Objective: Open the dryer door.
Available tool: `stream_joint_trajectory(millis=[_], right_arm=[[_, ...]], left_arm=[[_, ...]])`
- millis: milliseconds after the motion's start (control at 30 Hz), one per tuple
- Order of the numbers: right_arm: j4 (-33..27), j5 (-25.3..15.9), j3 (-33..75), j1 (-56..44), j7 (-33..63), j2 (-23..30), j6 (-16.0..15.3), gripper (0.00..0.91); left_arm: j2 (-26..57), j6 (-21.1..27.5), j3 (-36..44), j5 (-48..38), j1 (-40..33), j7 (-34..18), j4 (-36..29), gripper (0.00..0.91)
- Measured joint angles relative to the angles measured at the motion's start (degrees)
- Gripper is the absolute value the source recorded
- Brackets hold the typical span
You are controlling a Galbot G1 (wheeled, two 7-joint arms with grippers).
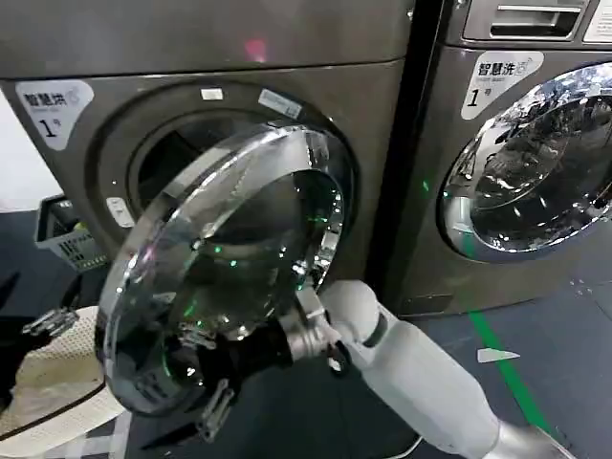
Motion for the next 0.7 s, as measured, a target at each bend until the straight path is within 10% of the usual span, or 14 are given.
stream_joint_trajectory(millis=[700], right_arm=[[4.34, -1.49, 11.4, -11.59, -3.26, -5.82, 0.13, 0.907]], left_arm=[[5.8, -3.13, 12.92, 3.1, -3.77, 1.8, 3.85, 0.907]])
